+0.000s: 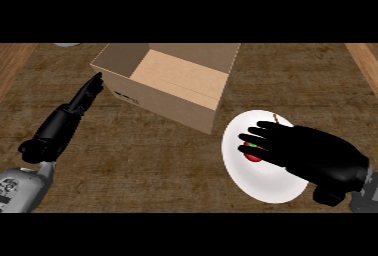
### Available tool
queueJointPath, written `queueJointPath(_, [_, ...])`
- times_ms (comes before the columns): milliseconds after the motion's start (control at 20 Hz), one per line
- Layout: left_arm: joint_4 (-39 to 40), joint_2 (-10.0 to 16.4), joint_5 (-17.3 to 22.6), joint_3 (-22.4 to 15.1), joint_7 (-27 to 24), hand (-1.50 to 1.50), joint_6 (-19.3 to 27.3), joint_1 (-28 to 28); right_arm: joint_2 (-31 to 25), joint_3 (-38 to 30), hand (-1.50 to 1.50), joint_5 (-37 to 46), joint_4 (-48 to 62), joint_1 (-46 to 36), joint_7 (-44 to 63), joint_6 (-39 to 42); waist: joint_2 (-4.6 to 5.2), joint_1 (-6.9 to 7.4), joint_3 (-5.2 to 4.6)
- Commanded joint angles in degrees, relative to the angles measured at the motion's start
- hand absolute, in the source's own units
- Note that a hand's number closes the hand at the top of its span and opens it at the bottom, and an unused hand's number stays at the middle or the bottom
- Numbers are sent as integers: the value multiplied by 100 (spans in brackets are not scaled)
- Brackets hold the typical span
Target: Pick the tomato from the plate and place it in the cardboard box
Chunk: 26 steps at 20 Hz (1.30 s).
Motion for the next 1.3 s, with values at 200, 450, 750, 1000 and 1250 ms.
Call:
queueJointPath(200, [126, -498, -502, 209, -90, 0, -106, 86, 375, 36, -150, 1059, 26, 440, 8, -244, 7, 2, 2])
queueJointPath(450, [-90, -342, -344, 590, 223, 0, -652, 16, 686, -226, -150, 1299, 701, -5, -362, -254, 9, 35, 3])
queueJointPath(750, [298, -470, -465, 932, 12, 0, -823, -170, 800, 85, -150, 2129, 773, 561, -311, -880, 14, -21, 3])
queueJointPath(1000, [315, -852, -1000, 954, -12, 0, -728, -118, 1312, 5, -150, 2468, 923, 422, -307, -602, 8, -3, 2])
queueJointPath(1250, [152, -956, -1067, 1051, 81, 0, -997, 24, 1700, 1, -150, 2681, 1563, 175, -659, -662, 11, 18, 2])
